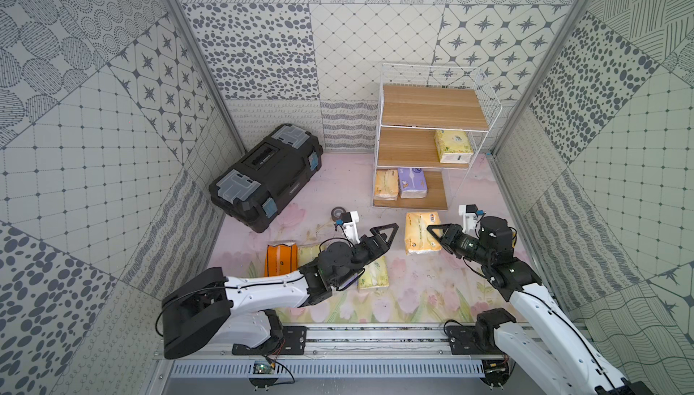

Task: Remove the tissue boxes from the shelf
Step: Pick up a box of tissues from the shelf, then place the box of tissues at the center of the board.

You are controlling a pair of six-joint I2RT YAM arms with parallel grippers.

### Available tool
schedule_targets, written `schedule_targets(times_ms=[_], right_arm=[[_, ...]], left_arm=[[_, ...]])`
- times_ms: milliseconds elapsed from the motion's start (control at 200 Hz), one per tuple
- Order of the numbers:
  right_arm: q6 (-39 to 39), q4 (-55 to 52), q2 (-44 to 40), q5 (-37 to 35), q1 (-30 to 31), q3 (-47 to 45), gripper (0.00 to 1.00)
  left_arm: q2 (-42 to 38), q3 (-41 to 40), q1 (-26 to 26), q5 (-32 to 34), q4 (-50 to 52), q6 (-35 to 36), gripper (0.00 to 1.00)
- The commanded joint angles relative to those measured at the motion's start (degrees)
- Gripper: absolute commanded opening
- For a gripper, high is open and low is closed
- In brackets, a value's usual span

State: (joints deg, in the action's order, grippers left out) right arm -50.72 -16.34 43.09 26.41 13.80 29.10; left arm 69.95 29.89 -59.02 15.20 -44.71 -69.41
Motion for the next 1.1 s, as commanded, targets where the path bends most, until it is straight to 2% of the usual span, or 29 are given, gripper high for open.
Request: schedule_targets(times_ms=[0,145,370,731,796,906,946,1006,1096], right_arm=[[6.9,-6.1,2.0,-0.5,0.0,1.6,0.10],[8.8,-6.7,6.8,1.3,1.6,1.3,0.10],[10.6,-4.0,13.5,-3.5,7.4,0.1,0.12],[6.8,11.0,24.0,-2.9,14.6,-2.7,0.13],[5.9,12.9,25.3,-2.9,15.2,-3.2,0.20],[4.8,9.6,25.4,-8.1,15.2,-3.3,0.53],[4.9,6.6,24.4,-11.6,15.2,-3.0,0.61],[4.9,2.1,22.4,-17.2,15.0,-2.6,0.68],[5.6,-3.4,18.5,-22.8,14.8,-2.3,0.70]], left_arm=[[-10.0,-0.8,-0.1,10.3,21.0,9.9,0.96],[-15.8,-1.2,-0.1,14.1,29.3,10.2,0.96],[-19.6,-0.3,0.8,17.1,42.3,5.8,0.95],[-20.2,-2.1,2.6,14.7,42.3,2.7,0.95],[-20.0,-2.2,2.9,14.1,42.4,2.2,0.95],[-19.6,-2.4,3.3,13.3,42.4,1.3,0.95],[-19.4,-2.3,3.5,13.0,42.3,1.2,0.95],[-19.2,-2.3,3.7,12.7,42.3,1.2,0.95],[-18.8,-2.2,3.8,12.2,42.0,1.2,0.95]])
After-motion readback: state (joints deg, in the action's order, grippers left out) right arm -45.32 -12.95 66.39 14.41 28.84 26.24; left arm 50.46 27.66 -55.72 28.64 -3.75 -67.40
